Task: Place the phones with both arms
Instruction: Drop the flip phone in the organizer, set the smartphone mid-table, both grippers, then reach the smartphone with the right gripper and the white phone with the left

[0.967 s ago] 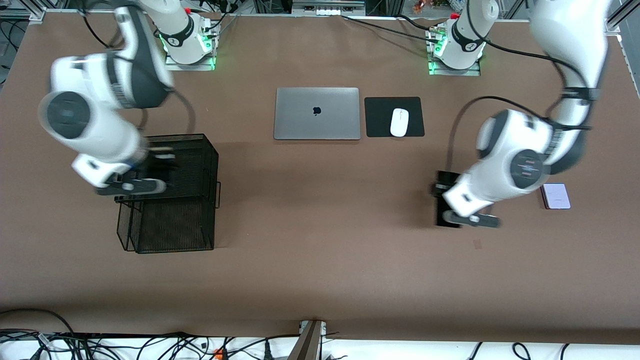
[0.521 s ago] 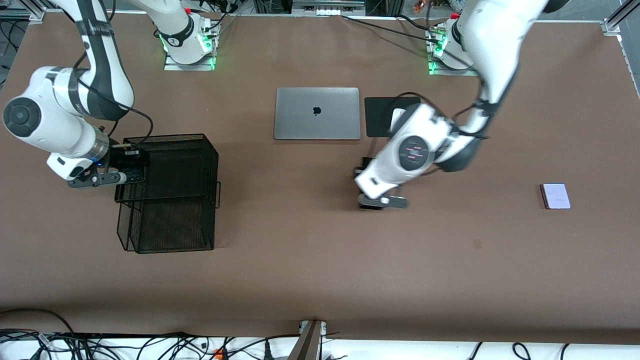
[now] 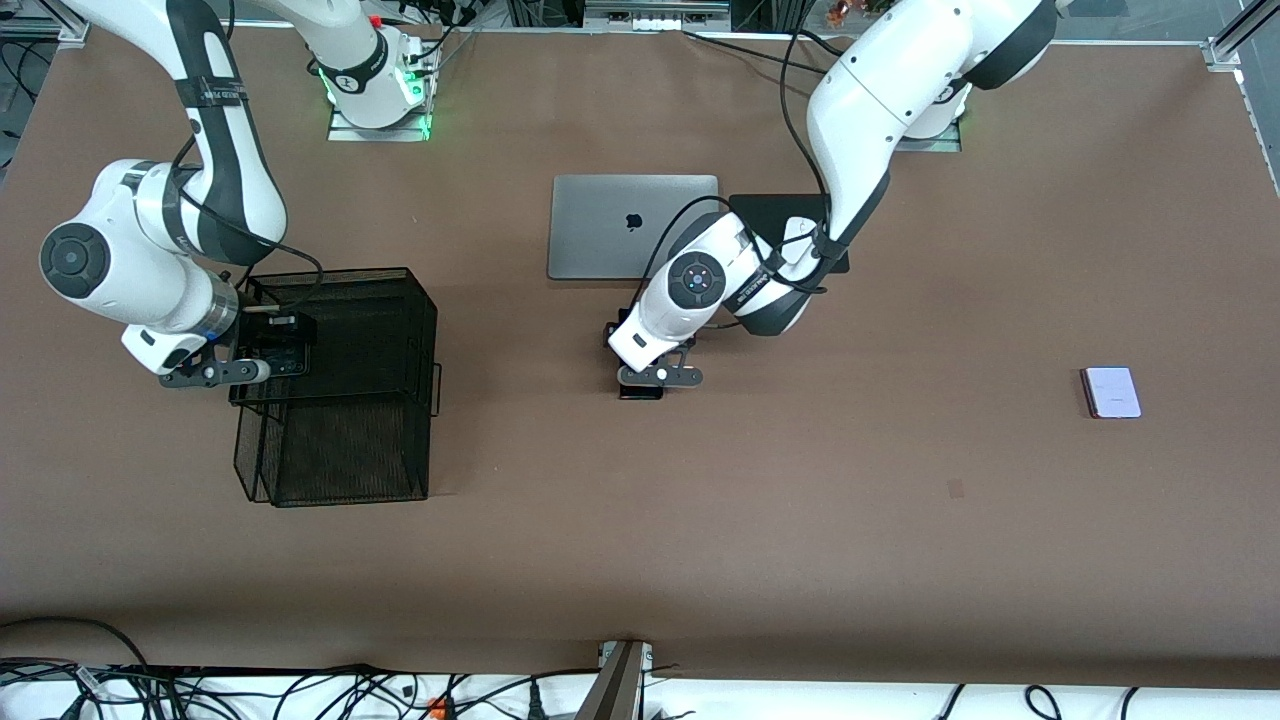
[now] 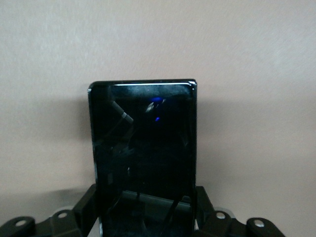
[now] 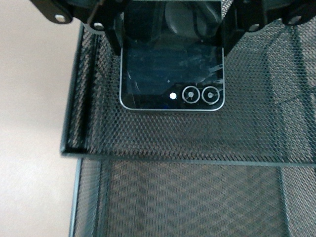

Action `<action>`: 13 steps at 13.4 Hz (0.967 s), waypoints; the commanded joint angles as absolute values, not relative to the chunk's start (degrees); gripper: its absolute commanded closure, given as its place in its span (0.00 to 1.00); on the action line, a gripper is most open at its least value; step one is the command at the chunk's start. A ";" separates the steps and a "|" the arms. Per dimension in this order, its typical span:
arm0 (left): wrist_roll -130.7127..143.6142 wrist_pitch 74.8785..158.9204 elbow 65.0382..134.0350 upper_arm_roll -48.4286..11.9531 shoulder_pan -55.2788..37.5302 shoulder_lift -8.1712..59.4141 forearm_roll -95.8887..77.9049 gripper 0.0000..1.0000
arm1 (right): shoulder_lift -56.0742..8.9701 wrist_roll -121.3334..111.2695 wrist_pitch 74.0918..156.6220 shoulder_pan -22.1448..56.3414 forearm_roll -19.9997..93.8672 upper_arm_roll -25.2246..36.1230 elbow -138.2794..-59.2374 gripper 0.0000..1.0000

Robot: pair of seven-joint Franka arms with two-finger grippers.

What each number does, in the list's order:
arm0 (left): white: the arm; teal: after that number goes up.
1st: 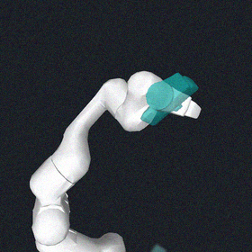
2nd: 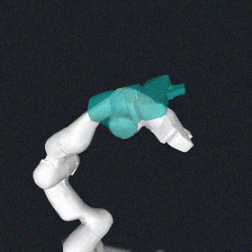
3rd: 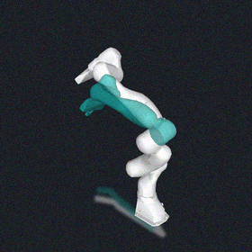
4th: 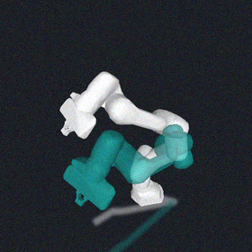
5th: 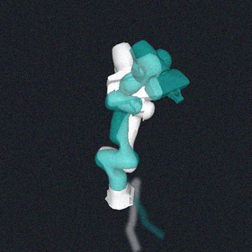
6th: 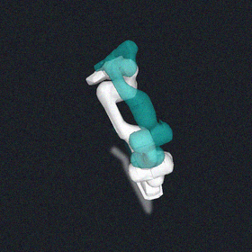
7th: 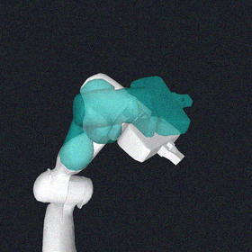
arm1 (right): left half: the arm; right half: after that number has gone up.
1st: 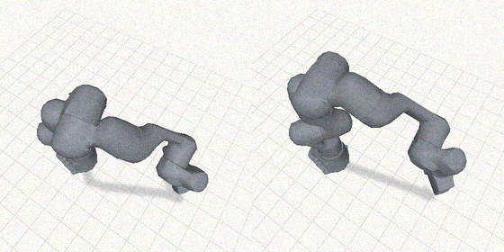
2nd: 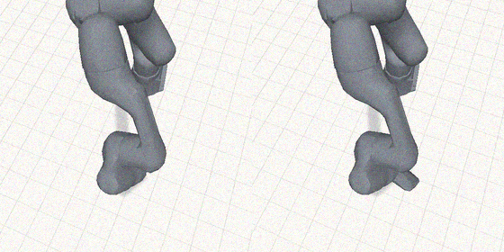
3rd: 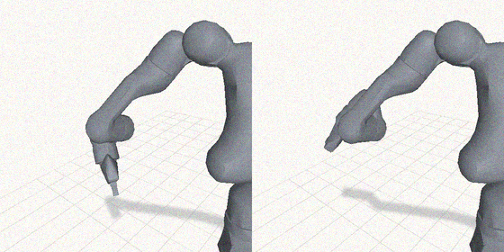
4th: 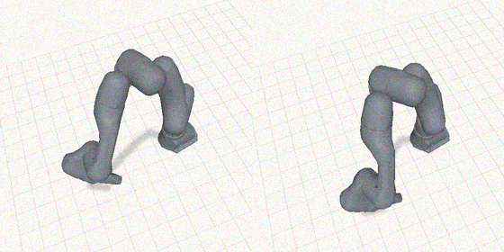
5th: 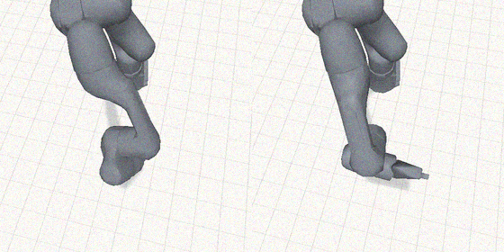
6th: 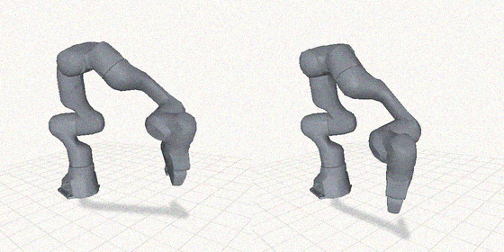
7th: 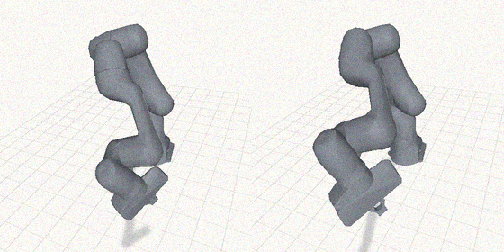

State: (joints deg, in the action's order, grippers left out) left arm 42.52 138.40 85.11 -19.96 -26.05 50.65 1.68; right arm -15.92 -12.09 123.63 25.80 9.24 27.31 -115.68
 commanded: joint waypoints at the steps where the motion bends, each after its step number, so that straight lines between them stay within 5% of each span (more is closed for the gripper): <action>1: 42.54 136.77 84.02 -19.07 -25.41 47.22 1.23 0.00 | -15.73 -12.30 114.39 25.75 10.55 28.64 -107.35 0.00; 7: 41.75 115.86 85.07 -14.96 -13.81 32.01 1.32 0.00 | -15.47 -9.84 93.45 25.75 8.53 30.67 -91.25 0.00; 13: 4.91 113.82 89.38 -2.32 -4.05 24.35 1.32 0.00 | -17.04 9.08 95.17 36.09 8.96 26.90 -88.61 0.00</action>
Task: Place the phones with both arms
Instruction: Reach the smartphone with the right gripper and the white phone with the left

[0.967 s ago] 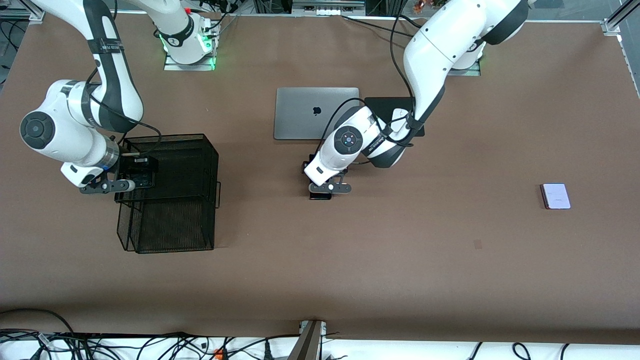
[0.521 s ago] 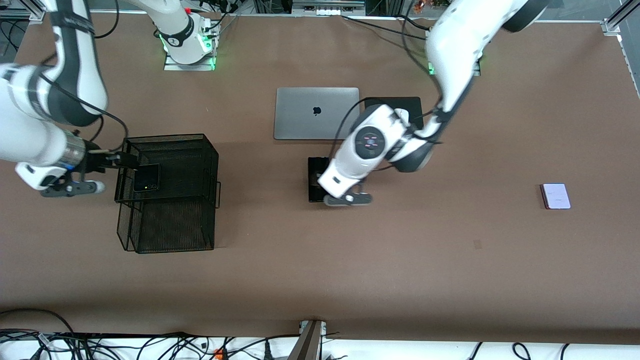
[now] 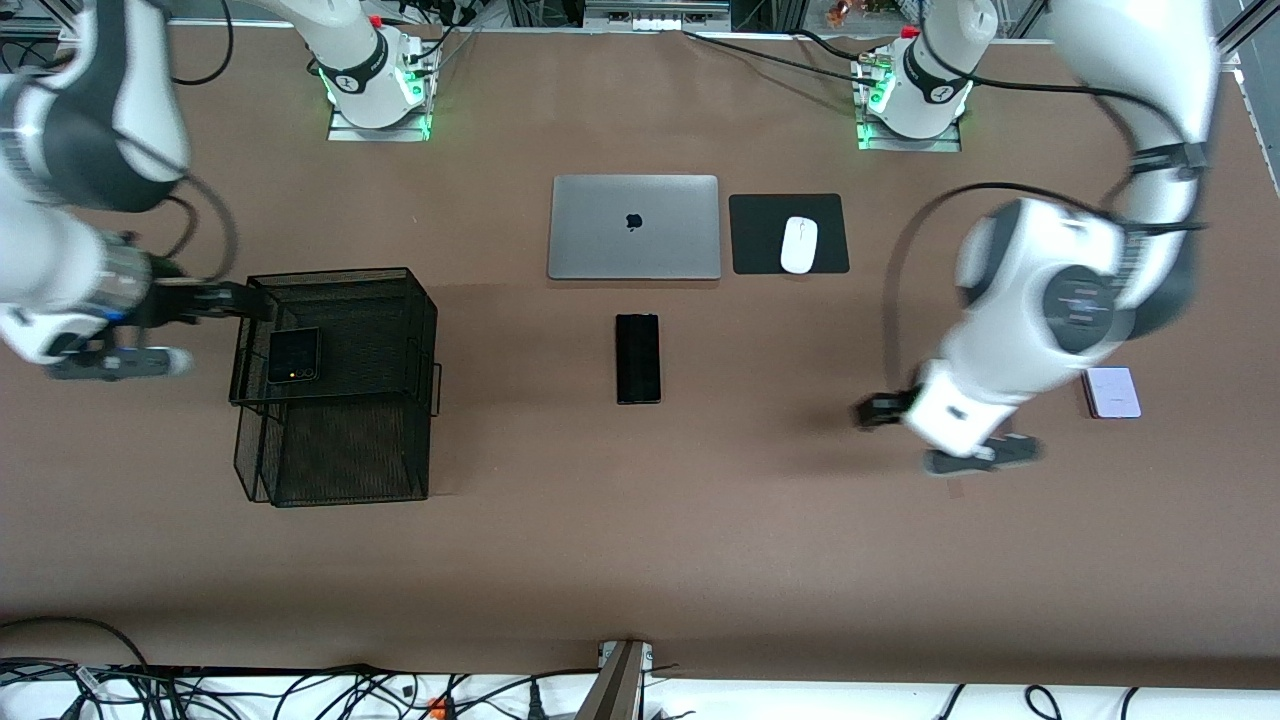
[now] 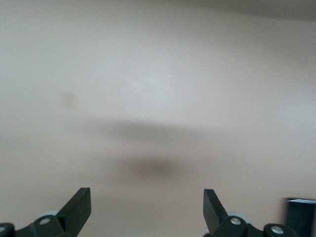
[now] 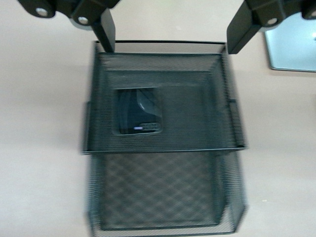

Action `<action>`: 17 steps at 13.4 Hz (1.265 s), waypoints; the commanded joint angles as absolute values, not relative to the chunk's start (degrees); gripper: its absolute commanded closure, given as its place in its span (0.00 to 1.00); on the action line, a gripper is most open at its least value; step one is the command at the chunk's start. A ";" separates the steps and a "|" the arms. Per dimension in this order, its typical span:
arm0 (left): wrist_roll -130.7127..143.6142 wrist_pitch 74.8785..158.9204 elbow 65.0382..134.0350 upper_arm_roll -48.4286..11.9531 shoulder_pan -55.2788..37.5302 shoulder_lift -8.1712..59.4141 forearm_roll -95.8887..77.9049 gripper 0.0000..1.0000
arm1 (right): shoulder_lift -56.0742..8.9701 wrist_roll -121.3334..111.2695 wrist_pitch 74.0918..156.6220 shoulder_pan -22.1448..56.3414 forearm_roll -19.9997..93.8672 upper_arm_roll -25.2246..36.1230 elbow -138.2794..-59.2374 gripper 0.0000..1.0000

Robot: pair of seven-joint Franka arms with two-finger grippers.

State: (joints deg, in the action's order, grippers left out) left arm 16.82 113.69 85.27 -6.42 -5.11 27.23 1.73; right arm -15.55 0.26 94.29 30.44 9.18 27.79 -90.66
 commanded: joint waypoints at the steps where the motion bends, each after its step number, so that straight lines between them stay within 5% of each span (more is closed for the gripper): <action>1: -1.52 113.91 90.25 1.46 -4.04 24.43 1.32 0.00 | -18.44 14.62 96.49 39.17 8.96 26.02 -87.46 0.00; 5: -8.09 115.92 95.17 10.71 -2.82 25.66 1.32 0.00 | -30.03 33.17 100.01 50.95 9.05 22.34 -75.27 0.00; 8: -15.43 126.95 99.83 14.75 -1.23 28.38 1.32 0.00 | -37.86 42.95 104.04 54.93 9.14 17.86 -68.12 0.00; 17: -28.72 135.78 103.97 16.08 7.99 37.44 -6.58 0.00 | -46.66 37.27 133.67 56.34 9.23 13.80 -85.16 0.00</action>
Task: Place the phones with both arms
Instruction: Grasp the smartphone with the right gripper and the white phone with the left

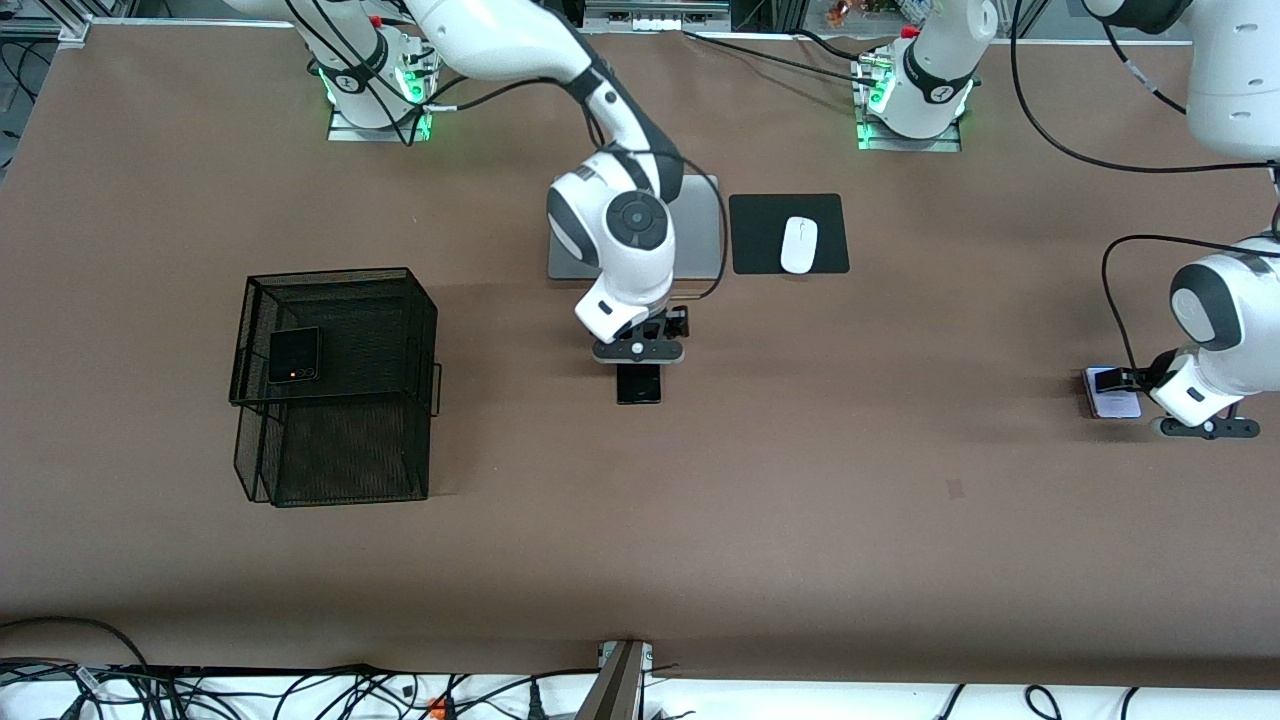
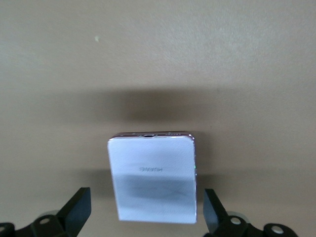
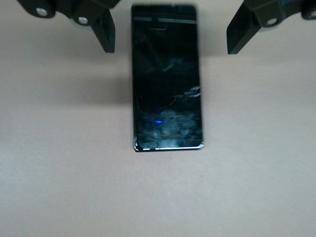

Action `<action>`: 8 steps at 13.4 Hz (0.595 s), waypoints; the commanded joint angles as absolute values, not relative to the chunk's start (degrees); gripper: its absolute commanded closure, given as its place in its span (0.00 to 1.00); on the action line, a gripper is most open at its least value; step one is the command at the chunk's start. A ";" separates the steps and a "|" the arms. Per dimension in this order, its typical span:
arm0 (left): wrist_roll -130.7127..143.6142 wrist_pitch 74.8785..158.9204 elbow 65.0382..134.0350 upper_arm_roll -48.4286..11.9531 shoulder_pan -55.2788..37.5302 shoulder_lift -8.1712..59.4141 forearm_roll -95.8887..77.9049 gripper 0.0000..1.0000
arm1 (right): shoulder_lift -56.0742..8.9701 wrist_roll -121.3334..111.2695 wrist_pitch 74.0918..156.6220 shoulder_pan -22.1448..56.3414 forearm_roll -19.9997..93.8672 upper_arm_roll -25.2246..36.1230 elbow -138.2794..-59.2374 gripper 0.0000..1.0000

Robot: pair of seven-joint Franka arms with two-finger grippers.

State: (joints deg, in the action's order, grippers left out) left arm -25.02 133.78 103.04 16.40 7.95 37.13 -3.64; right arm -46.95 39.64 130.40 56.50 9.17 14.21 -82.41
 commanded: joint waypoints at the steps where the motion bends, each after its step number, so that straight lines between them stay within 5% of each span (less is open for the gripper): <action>1: -31.09 135.88 103.97 16.08 8.26 38.22 -9.90 0.00 | -47.80 36.74 134.81 56.25 9.32 13.71 -85.17 0.00; 8: -36.56 135.97 103.45 16.61 8.26 38.67 -15.82 0.00 | -51.15 32.61 139.22 55.72 13.09 12.22 -84.81 0.00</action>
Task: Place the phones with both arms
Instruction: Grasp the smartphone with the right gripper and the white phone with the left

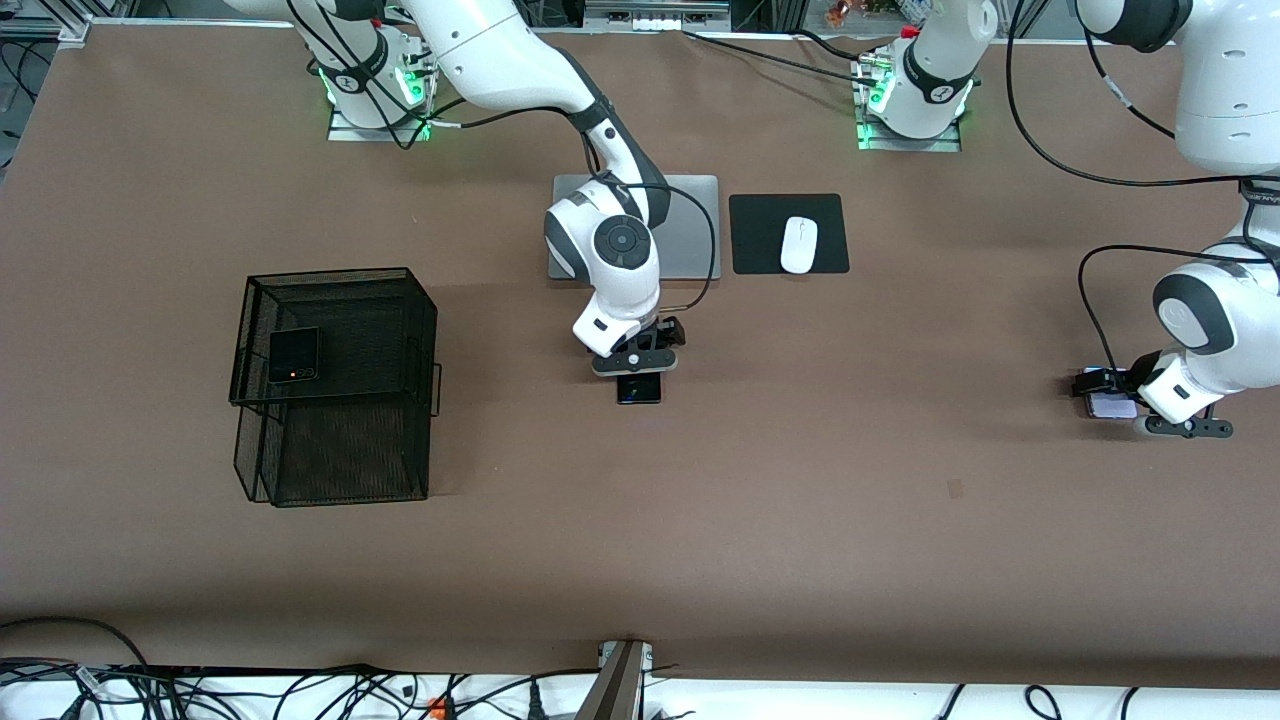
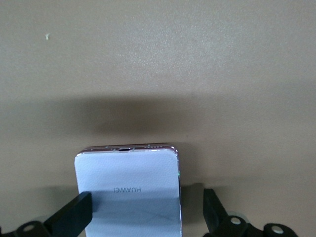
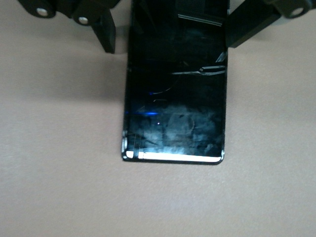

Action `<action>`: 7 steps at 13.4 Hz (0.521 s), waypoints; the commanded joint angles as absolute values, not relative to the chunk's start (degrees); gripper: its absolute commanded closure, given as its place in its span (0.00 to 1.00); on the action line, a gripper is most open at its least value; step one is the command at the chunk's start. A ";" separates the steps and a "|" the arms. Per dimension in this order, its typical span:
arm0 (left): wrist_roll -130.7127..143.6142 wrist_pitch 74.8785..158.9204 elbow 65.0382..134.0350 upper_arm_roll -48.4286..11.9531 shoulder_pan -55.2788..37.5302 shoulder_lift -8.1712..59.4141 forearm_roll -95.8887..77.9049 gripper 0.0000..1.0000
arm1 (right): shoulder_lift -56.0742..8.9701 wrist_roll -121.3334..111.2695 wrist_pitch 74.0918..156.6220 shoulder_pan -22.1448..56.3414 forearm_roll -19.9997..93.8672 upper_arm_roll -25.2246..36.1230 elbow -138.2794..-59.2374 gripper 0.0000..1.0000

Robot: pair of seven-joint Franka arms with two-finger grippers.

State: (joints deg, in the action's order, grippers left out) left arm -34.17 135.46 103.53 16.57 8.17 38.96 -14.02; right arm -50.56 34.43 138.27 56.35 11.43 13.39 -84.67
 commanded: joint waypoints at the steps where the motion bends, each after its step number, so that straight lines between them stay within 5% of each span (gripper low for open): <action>1: -36.56 135.97 103.45 16.96 8.26 38.67 -15.82 0.00 | -51.15 32.52 139.22 55.81 13.10 12.22 -84.64 0.00; 7: -35.60 136.14 103.62 17.40 8.26 39.28 -15.03 0.00 | -51.33 32.43 139.31 56.07 13.10 11.43 -84.64 0.00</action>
State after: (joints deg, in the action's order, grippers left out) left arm -34.65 135.92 103.28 17.01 8.18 38.91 -14.02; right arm -50.59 33.45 138.40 56.34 11.45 12.94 -84.64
